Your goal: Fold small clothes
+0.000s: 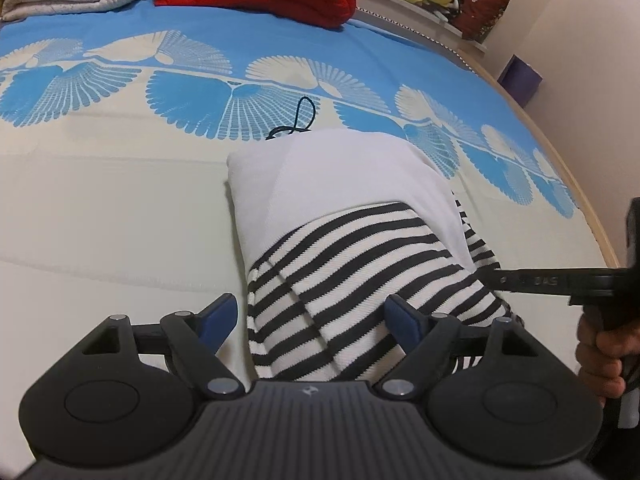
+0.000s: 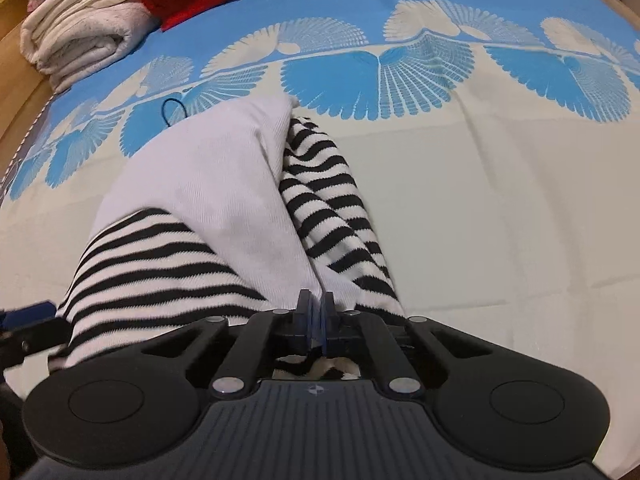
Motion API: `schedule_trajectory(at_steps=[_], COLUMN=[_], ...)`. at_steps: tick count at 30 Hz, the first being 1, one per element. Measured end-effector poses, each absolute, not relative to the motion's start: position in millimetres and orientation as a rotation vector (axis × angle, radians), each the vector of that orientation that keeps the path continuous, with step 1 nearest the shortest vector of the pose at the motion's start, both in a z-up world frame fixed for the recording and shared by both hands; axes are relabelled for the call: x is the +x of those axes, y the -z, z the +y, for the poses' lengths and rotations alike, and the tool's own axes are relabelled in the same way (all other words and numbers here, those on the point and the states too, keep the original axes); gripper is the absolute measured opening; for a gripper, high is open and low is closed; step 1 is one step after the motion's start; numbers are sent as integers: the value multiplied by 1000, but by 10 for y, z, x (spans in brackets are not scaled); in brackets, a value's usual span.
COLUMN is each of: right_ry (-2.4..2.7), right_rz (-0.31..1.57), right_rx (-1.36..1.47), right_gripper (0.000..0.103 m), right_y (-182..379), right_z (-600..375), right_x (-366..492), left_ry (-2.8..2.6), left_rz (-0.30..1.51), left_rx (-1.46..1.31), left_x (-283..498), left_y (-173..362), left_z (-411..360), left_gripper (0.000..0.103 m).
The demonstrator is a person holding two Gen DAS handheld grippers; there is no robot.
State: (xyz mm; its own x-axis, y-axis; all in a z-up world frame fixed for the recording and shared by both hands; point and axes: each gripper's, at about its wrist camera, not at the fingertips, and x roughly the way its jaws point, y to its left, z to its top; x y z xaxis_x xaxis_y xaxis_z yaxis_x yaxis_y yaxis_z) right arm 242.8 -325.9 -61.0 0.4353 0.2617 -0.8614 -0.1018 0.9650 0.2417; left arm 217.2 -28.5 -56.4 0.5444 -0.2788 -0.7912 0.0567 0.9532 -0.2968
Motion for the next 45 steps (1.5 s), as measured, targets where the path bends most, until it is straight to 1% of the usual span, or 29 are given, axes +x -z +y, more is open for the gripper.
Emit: schedule_trajectory(at_steps=[4,7,9,12,13,14,17,19,23,26,27,28,29,30,32,34,36,40,43,44,45], right_ry=[-234,-198,-212,-185,-166,-142,-95,-100,-104,-92,-82,-77,-79,-81,-89,-104,-99,-64,-54,-55,-65], right_rz=[1011,901,879,933,962,996,1136,1193,1218,1204,1190,1154,1111,1060,990,998,1050,1128,1155,1161,1167], right_rx=[223,372,415,373,361,350,268,201,190,200,209,241,275,305,343,361,337,267,260,262,265], right_gripper=[0,0,0,0,0,0,0,0,0,3,12,19,37,51,56,56,56,56,52,42,28], right_y=[432,225,171,238,287,352,624,741,798,778,746,695,658,597,521,550,643,814,883,903,917], right_z=[-3410,-3726,-3845,-3920,-3947,-3971,-3902,-3788,-3690,-3687,-3697,-3726,-3782,-3811,-3826,-3799,-3730,-3604,-3586,-3578,-3562], right_x=[2311,2167,2079,2024,2026,2034,2085,2111,2164,2176,2171,2174,2184,2181,2179,2215,2289,2391,2422,2428,2439], left_ry=[199,197,219,255,266,275,278,282,285,281,276,266,254,242,235,238,250,259,261,264,267], left_rz=[968,913,894,926,948,975,1074,1099,1100,1059,1039,1020,1006,997,1012,1057,1100,1119,1122,1121,1116], left_rx=[-244,-196,-162,-151,-152,-148,-92,-94,-135,-223,-255,-287,-315,-345,-403,-481,-543,-579,-597,-602,-594], left_x=[2160,2102,2081,2076,2078,2087,2116,2118,2157,2231,2266,2312,2353,2408,2514,2642,2741,2864,2970,2992,3004], left_y=[552,480,463,538,586,644,833,879,842,731,697,676,670,684,761,903,1051,1212,1298,1315,1315], left_z=[-317,-386,-442,-512,-533,-554,-622,-619,-545,-422,-373,-322,-276,-233,-183,-160,-173,-208,-193,-192,-197], left_gripper=[85,85,85,86,88,90,90,91,91,91,91,91,91,91,91,91,92,93,92,88,85])
